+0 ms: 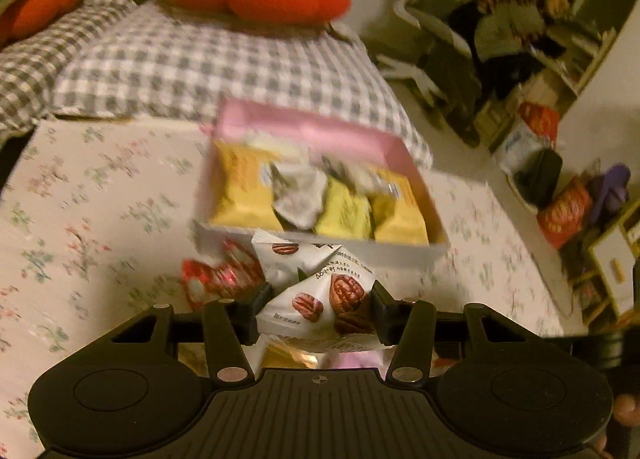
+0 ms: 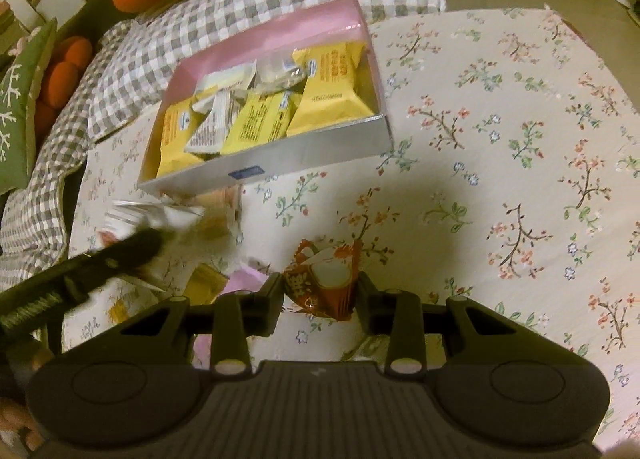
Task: Organize snacks
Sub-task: 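Carry both held packets toward the box, then lower both packets into the box and open both grippers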
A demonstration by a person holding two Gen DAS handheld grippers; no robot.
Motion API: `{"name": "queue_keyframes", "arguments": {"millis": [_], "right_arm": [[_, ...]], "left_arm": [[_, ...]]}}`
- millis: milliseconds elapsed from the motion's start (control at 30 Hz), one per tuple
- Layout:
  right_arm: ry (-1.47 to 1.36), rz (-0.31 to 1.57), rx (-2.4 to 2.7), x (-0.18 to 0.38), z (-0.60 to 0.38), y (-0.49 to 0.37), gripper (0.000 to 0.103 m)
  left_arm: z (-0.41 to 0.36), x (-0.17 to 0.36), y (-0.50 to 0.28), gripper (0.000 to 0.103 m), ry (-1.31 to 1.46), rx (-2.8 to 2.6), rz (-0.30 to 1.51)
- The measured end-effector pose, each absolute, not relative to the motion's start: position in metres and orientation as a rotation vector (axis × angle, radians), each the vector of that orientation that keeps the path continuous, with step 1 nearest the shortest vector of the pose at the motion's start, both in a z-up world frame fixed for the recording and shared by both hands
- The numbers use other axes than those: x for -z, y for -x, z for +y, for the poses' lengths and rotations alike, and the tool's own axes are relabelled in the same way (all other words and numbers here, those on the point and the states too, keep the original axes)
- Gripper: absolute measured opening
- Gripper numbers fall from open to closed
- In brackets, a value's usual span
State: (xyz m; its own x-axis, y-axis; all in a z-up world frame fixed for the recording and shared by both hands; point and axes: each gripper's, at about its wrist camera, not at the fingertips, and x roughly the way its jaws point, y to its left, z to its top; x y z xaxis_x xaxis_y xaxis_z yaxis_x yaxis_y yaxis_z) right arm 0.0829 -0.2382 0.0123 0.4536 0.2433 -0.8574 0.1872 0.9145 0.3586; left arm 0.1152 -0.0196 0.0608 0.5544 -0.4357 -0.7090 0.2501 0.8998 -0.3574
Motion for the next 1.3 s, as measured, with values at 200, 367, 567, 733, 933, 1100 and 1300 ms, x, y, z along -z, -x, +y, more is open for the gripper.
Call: {"name": "queue_keyframes", "arguments": {"millis": [200, 367, 567, 733, 933, 1100, 1300], "right_arm": [[-0.458, 1.072, -0.027, -0.017, -0.243, -0.084, 0.034], [-0.474, 1.037, -0.033, -0.022, -0.245, -0.086, 0.034], [-0.494, 0.993, -0.036, -0.029, -0.25, -0.09, 0.034], [-0.504, 0.946, -0.043, -0.034, -0.25, -0.099, 0.034], [-0.525, 0.892, -0.04, -0.039, -0.253, -0.116, 0.034], [-0.603, 0.848, -0.048, -0.041, -0.261, -0.136, 0.034], [-0.722, 0.831, -0.075, -0.026, -0.252, -0.168, 0.034]], "left_arm": [[-0.003, -0.064, -0.127, 0.049, 0.291, 0.37, 0.891], [0.003, -0.066, -0.135, 0.049, 0.316, 0.355, 0.88], [0.001, -0.069, -0.144, 0.049, 0.314, 0.357, 0.855], [-0.011, -0.067, -0.16, 0.049, 0.275, 0.365, 0.83], [-0.014, -0.067, -0.185, 0.049, 0.309, 0.377, 0.813], [-0.023, -0.066, -0.211, 0.049, 0.301, 0.38, 0.788], [-0.029, -0.058, -0.241, 0.049, 0.314, 0.361, 0.774]]}}
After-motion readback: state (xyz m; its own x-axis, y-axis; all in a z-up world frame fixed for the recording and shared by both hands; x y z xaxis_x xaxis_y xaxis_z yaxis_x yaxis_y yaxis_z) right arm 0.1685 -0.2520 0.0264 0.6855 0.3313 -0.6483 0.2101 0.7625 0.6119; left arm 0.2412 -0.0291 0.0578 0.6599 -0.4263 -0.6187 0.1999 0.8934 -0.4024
